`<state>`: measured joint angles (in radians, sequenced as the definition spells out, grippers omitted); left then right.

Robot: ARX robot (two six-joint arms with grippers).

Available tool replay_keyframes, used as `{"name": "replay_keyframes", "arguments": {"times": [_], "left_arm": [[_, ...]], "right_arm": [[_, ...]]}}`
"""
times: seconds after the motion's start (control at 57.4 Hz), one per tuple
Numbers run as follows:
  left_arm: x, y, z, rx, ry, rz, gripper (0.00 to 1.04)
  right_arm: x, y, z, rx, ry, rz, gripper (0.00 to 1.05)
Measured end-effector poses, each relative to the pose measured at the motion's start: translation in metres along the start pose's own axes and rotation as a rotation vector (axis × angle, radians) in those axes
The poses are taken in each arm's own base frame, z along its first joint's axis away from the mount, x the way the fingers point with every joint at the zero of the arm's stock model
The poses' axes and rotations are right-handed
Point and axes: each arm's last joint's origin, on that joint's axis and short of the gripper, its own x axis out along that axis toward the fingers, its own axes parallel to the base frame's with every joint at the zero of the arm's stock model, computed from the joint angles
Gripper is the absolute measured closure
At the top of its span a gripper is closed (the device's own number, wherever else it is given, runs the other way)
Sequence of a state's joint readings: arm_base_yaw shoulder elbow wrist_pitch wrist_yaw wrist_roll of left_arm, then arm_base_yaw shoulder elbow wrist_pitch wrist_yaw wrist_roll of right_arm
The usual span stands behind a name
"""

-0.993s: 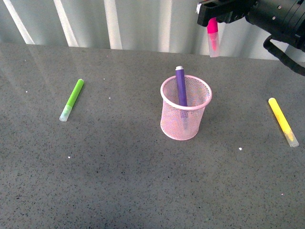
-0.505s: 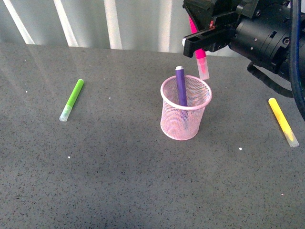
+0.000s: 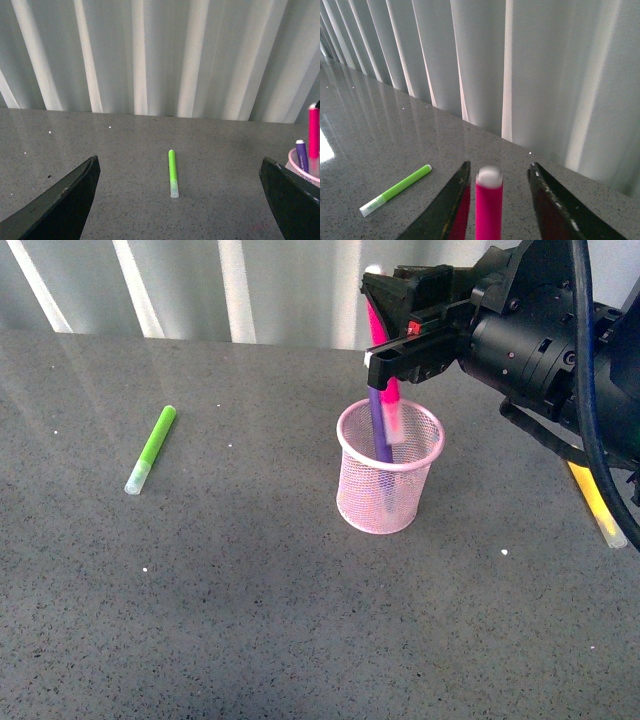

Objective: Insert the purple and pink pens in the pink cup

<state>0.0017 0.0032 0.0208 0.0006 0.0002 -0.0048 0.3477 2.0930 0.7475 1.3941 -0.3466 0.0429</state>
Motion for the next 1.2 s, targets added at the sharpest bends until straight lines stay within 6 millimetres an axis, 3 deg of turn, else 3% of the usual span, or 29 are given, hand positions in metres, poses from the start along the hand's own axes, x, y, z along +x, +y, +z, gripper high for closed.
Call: {"name": "replay_keyframes", "arguments": {"times": [0.122,0.209,0.313,0.435,0.557,0.662,0.888,0.958,1.027,1.202], "left_arm": [[0.0,0.0,0.0,0.0,0.0,0.0,0.07],[0.0,0.0,0.0,0.0,0.0,0.0,0.07],[0.0,0.0,0.0,0.0,0.0,0.0,0.07],[0.0,0.0,0.0,0.0,0.0,0.0,0.07],[0.0,0.0,0.0,0.0,0.0,0.0,0.07],[0.0,0.0,0.0,0.0,0.0,0.0,0.07],[0.0,0.0,0.0,0.0,0.0,0.0,0.07],[0.0,0.0,0.0,0.0,0.0,0.0,0.07],[0.0,0.0,0.0,0.0,0.0,0.0,0.07],[0.0,0.0,0.0,0.0,0.0,0.0,0.07]], "right_arm": [[0.0,0.001,-0.003,0.019,0.009,-0.001,0.44],[0.001,0.002,-0.004,0.032,0.012,-0.004,0.22],[0.0,0.001,-0.004,0.049,0.01,-0.021,0.05],[-0.003,-0.005,0.0,0.081,-0.001,-0.081,0.08],[-0.019,-0.024,0.03,0.077,-0.06,-0.184,0.07],[-0.05,-0.043,0.068,0.034,-0.126,-0.283,0.07],[-0.119,-0.046,0.105,-0.033,-0.189,-0.367,0.07],[-0.139,-0.042,0.11,-0.049,-0.203,-0.385,0.07],[-0.171,-0.034,0.113,-0.069,-0.225,-0.408,0.07],[-0.224,-0.018,0.106,-0.059,-0.258,-0.478,0.07]]}}
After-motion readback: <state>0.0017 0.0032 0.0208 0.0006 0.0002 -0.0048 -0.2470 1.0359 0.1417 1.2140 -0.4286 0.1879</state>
